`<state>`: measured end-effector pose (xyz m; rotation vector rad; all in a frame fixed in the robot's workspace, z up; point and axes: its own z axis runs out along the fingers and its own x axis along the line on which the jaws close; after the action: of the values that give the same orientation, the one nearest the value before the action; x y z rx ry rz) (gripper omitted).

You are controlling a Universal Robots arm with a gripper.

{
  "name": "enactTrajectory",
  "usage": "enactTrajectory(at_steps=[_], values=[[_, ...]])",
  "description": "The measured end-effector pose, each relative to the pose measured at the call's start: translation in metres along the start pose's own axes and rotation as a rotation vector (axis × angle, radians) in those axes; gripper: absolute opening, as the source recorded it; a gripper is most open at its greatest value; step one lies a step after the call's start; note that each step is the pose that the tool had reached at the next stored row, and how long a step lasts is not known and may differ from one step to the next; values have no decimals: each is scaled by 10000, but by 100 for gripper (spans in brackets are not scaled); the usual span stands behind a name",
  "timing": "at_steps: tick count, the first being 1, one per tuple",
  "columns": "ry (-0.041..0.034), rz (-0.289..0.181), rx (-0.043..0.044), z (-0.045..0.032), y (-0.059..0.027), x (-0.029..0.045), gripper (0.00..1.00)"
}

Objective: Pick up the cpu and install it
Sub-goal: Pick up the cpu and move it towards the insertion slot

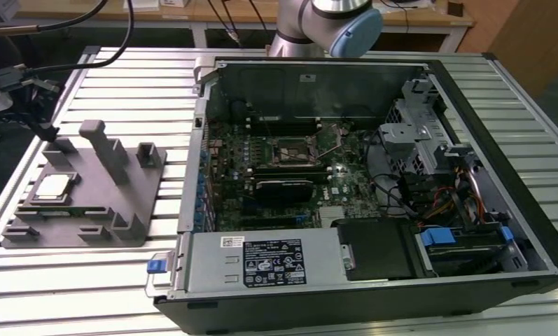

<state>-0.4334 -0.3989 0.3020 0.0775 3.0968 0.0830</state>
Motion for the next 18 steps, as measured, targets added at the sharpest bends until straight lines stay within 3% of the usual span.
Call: enactTrajectory(at_steps=[18], values=[[-35,-2,-2,29,-6,88,11]])
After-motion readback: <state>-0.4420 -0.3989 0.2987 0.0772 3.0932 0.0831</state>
